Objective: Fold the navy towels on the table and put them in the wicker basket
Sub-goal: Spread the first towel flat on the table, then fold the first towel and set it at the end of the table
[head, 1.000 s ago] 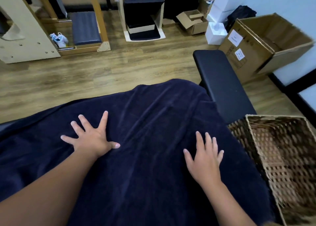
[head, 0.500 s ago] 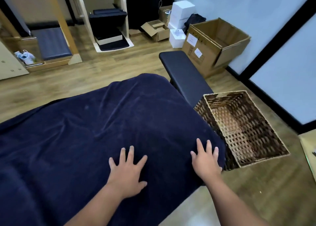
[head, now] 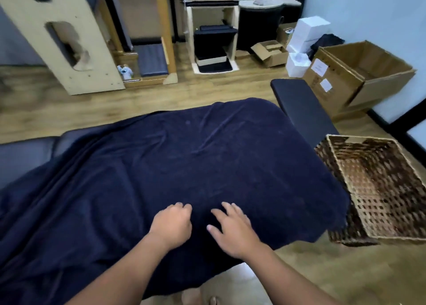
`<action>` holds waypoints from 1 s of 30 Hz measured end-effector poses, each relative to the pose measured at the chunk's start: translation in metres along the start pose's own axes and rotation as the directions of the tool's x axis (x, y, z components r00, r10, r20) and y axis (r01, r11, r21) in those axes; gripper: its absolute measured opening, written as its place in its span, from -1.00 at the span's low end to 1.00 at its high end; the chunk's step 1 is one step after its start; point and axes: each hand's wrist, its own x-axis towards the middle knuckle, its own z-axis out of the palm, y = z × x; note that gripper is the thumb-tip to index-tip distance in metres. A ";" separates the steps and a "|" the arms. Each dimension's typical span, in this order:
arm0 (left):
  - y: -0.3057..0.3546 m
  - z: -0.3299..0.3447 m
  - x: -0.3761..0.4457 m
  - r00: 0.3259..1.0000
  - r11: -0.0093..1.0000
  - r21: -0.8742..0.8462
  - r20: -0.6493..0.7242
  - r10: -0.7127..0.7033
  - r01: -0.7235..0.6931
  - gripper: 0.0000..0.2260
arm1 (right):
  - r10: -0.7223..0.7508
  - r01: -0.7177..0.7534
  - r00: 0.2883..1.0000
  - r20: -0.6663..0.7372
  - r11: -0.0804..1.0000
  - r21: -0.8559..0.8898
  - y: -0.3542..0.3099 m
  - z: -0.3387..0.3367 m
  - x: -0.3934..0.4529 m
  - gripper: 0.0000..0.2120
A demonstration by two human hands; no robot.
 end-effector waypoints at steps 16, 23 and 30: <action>-0.147 0.062 -0.200 0.793 0.792 0.114 0.050 -0.607 0.599 -0.46 | -0.532 0.591 0.807 0.258 0.721 -0.361 -0.142 0.092 -0.034 -0.68; -0.214 0.068 -0.213 0.926 0.916 0.152 0.008 -0.377 0.372 -0.68 | -0.435 0.462 0.884 0.173 0.757 -0.462 -0.191 0.119 -0.029 -0.70; -0.272 0.054 -0.232 0.960 0.949 -0.196 0.182 -0.213 0.248 -0.82 | -0.262 0.428 0.866 0.426 0.829 -0.361 -0.240 0.130 -0.032 -0.95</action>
